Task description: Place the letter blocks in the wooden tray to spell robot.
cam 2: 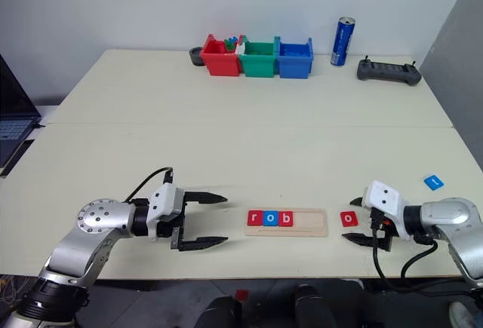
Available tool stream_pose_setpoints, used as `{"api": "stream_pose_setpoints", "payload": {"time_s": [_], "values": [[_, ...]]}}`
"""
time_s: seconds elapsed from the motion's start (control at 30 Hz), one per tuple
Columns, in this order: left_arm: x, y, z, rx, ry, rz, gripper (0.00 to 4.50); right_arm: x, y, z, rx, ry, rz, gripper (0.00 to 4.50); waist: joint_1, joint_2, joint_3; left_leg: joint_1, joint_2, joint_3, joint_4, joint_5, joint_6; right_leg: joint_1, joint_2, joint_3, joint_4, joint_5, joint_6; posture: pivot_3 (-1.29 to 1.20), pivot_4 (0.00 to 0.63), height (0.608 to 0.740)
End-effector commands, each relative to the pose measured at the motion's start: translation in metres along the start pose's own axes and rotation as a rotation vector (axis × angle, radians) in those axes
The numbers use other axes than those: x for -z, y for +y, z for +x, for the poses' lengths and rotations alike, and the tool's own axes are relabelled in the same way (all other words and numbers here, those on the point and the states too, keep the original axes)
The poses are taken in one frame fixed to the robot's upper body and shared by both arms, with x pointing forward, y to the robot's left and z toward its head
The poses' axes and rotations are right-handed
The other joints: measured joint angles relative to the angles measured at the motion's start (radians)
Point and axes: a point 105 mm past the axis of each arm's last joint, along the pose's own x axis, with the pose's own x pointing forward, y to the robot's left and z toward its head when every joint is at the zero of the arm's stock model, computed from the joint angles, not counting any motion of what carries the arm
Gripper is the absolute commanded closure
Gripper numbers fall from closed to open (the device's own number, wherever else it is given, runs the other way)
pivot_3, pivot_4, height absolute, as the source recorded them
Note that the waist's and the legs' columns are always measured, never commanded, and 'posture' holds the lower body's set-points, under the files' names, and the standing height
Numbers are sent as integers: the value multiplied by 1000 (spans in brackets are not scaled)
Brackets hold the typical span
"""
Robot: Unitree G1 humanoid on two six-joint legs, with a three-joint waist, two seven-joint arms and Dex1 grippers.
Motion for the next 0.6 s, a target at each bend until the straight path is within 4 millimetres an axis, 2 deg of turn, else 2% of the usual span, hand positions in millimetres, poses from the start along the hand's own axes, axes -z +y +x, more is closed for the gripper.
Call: {"api": "stream_pose_setpoints", "payload": {"time_s": [0.03, 0.1, 0.3, 0.47, 0.6], "values": [[-3, -1, -1, 0, -10, 26, 0, -6, -4, -1, -9, -6, -48, 401, 0, 0, 0, 0, 0, 0, 0, 0, 0, 0, 0, 0, 0, 0, 0, 0, 150, 740], [-3, -1, -2, -3, -9, 28, 0, -6, -6, 0, -11, -10, -51, 940, 0, 0, 0, 0, 0, 0, 0, 0, 0, 0, 0, 0, 0, 0, 0, 0, 150, 740], [-6, 4, -4, -15, -7, 37, 0, -9, -6, 2, -22, -24, -66, 3072, 1, 0, 0, 0, 0, 0, 0, 0, 0, 0, 0, 0, 0, 0, 0, 0, 150, 740], [-9, 6, -4, -20, -6, 41, 0, -22, -6, -6, -14, -45, -97, 3059, 1, 0, 0, 0, 0, 0, 0, 0, 0, 0, 0, 0, 0, 0, 0, 0, 150, 740], [-8, 8, -7, -31, 4, 41, 0, -50, 5, -5, -44, -81, -161, 3059, -1, 0, 0, 0, 0, 0, 0, 0, 0, 0, 0, 0, 1, 0, 0, 0, 150, 740]]}}
